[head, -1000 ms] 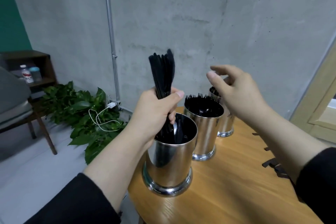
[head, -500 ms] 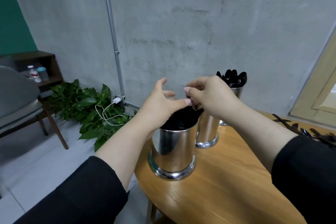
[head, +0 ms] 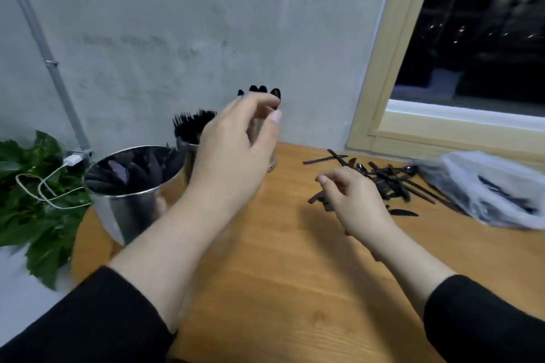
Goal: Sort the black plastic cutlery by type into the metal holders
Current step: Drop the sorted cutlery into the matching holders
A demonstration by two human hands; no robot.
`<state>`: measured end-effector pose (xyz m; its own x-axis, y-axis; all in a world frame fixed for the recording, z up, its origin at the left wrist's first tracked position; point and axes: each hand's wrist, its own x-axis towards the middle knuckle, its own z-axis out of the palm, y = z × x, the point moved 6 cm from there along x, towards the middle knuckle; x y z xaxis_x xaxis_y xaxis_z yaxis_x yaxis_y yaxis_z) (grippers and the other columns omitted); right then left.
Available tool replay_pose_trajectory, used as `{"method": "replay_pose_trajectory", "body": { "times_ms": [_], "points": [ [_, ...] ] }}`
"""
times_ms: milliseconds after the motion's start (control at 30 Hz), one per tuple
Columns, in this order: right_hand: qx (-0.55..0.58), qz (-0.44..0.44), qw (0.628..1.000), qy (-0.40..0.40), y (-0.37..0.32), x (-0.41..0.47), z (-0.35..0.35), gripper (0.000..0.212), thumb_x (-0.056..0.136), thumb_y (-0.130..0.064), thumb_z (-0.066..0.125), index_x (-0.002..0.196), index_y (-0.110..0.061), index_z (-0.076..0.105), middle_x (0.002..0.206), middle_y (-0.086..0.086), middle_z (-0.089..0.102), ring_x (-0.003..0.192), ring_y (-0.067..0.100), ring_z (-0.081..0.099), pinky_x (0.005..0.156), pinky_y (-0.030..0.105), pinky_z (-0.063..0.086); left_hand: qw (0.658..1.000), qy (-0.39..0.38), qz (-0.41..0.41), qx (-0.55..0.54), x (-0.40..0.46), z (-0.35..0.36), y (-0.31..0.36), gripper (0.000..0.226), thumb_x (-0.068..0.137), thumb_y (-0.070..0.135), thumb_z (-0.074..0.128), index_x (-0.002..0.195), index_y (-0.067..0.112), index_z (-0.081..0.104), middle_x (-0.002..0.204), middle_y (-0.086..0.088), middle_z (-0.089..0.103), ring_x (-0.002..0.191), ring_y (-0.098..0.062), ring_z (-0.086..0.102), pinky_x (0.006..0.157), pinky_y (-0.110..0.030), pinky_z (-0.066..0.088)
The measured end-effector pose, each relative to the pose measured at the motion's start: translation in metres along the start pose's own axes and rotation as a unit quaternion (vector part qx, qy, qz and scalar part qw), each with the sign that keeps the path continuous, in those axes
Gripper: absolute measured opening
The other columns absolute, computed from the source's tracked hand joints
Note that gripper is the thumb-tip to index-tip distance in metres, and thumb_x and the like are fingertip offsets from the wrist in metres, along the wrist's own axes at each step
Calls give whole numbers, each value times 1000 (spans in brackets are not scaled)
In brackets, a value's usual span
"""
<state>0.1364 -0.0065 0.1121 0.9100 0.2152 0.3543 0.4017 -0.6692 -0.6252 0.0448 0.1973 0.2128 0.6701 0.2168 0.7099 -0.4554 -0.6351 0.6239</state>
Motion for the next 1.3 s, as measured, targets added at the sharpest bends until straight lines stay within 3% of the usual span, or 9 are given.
{"method": "replay_pose_trajectory", "body": {
  "times_ms": [67,133,300,667,767,867,1100,1200,1300],
  "points": [
    [-60,28,998,6,59,-21,-18,21,100,-33,57,110,-21,72,106,-8,64,102,14,62,90,29,46,997,-71,-14,-3,-17,60,-5,22,102,29,57,120,21,69,112,11,69,104,-9,65,96,-34,53],
    [-103,60,993,9,110,-39,-36,26,99,-34,59,118,-19,69,117,-5,61,111,15,58,97,26,42,981,-174,-75,36,-44,122,-28,30,103,33,58,133,25,62,124,10,63,117,-11,60,102,-30,47],
    [-110,87,990,5,182,-48,-53,38,96,-33,63,131,-18,61,128,-5,56,119,13,54,100,17,33,910,-340,-169,169,-96,221,-85,66,103,54,48,161,33,25,165,7,31,152,-20,29,127,-43,21],
    [-85,106,985,110,262,54,-72,32,97,-26,62,127,-15,65,129,0,57,119,16,55,96,16,32,917,-300,-178,192,-29,306,-132,74,96,70,42,160,36,26,167,4,27,153,-21,26,124,-49,24],
    [-125,101,983,88,274,85,-71,39,100,-26,56,137,-13,59,145,2,51,135,17,45,103,16,26,919,-300,-171,189,-12,314,-136,74,95,71,42,159,37,29,166,7,31,151,-20,30,122,-49,28],
    [-147,97,983,44,279,111,-62,45,104,-28,47,147,-14,49,156,4,39,144,20,34,116,28,24,909,-329,-132,220,-2,331,-130,74,96,71,39,161,40,23,169,9,22,155,-18,21,124,-47,22],
    [-222,88,969,-61,295,143,-41,45,108,-29,36,151,-18,41,159,10,36,144,31,33,118,43,28,859,-436,-32,268,4,387,-120,68,101,68,28,162,47,7,173,6,4,159,-19,5,127,-51,8],
    [-217,71,972,-58,291,143,-41,40,107,-28,40,144,-18,51,145,7,53,131,28,48,108,42,41,840,-478,-5,258,-5,399,-116,56,105,62,25,159,48,22,173,7,8,159,-16,3,127,-52,3],
    [-202,51,977,-36,281,135,-43,32,104,-18,44,130,-19,63,128,5,63,116,25,56,96,35,45,854,-465,2,234,-5,391,-110,46,108,55,29,149,43,47,167,9,28,155,-15,19,126,-50,11]
  ]
}}
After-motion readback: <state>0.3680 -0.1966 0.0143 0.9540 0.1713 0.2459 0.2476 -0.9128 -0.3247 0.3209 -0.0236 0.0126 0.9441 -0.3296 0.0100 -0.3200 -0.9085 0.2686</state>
